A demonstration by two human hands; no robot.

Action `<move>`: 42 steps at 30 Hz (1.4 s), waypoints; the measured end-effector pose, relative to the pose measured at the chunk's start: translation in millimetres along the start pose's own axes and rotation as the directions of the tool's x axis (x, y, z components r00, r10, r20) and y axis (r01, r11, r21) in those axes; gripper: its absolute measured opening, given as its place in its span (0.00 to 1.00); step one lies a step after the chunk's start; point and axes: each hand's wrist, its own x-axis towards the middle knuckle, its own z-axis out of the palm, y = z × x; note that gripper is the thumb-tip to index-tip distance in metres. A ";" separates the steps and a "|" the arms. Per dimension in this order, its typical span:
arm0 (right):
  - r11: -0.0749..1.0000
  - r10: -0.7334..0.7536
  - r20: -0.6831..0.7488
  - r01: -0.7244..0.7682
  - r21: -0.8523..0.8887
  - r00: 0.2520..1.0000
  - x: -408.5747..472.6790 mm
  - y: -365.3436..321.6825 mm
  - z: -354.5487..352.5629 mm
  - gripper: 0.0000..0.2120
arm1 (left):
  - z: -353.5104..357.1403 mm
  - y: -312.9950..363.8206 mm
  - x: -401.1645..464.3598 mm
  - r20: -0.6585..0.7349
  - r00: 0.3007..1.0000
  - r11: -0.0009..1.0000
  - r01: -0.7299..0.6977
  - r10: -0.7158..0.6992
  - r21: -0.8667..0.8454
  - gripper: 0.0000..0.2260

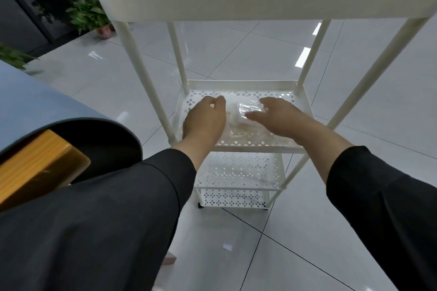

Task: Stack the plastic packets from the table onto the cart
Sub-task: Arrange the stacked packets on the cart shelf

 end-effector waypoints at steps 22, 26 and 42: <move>0.990 0.060 0.001 -0.060 0.129 0.998 26.1 -30.6 5.7 0.40 | 7.0 -11.3 -6.5 0.356 0.925 0.836 -0.299 0.135 0.459 0.22; 0.963 0.107 -0.037 -0.095 0.251 0.994 22.8 -31.6 3.8 0.37 | 0.2 -7.9 -10.2 0.180 0.981 0.994 -0.082 0.069 0.067 0.17; 0.706 -0.090 -0.047 0.097 0.701 0.995 -29.5 -47.7 -3.3 0.11 | -5.8 14.2 -25.1 0.398 0.907 0.491 0.413 -0.141 -0.767 0.34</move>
